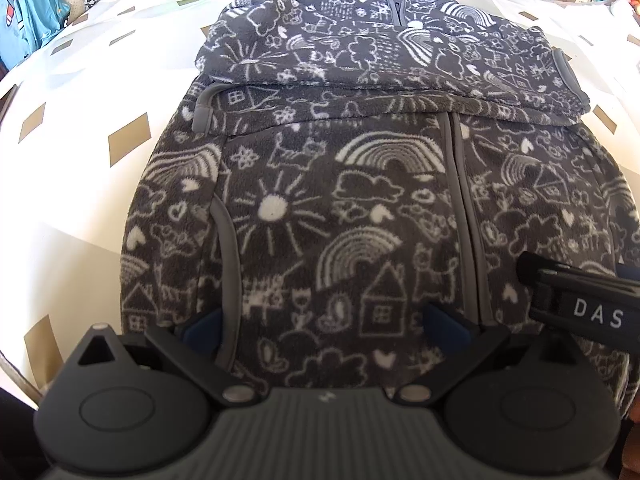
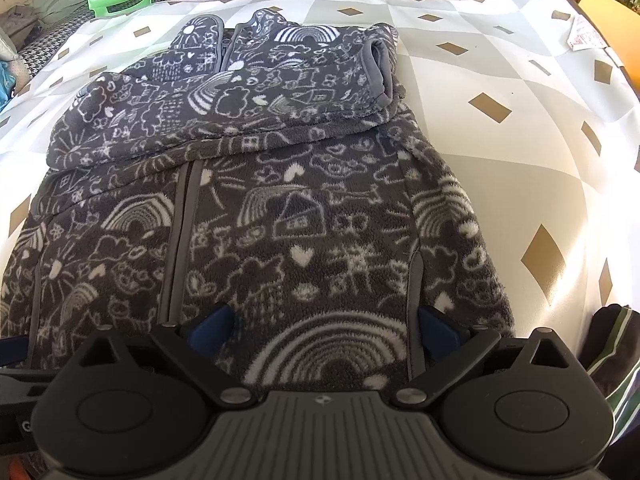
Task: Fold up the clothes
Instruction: 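Move both open grippers along the jacket body toward its hem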
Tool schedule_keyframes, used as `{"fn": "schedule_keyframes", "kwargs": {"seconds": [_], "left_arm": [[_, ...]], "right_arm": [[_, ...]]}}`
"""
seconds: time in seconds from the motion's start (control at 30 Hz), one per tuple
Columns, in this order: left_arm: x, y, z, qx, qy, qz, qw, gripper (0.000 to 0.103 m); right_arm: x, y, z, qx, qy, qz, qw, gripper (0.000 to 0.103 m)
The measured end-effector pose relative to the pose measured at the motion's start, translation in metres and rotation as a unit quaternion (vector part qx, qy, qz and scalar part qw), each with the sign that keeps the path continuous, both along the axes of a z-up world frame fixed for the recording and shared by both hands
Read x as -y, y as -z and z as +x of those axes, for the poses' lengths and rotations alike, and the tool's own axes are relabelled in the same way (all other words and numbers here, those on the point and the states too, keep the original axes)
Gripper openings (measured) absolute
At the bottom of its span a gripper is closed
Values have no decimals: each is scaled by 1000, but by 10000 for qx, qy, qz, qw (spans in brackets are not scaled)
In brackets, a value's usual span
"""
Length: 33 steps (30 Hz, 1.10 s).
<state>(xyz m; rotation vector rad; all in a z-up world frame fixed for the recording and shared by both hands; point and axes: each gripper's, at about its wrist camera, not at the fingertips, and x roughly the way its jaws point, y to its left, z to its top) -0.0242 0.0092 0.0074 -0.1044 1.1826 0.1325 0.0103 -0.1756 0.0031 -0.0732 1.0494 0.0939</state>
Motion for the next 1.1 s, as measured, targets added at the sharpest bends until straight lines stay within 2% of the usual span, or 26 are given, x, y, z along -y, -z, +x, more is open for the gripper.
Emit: {"fn": "schedule_keyframes", "kwargs": {"seconds": [0.47,0.67,0.87,1.0,1.1], "left_arm": [[1,-1,0,264,136,63,9995,103],[1,-5,-9,319,228,66,9992,103],[0,-14,-20,394,349,32,9986,103],[-3,-21,-26,429,356,-42,9984,103],[-7,-23,-30,325,286,72,9990,103]], "right_arm": [[0,3,-2,187,-102,12,9998,103],[5,-4,-8,149,-263,41,9995,94],[21,-17,-15,33,-74,391,9992,91],[33,-25,-18,-30,104,413,9991,91],[46,-30,-19,-77,325,564,9979,91]]}}
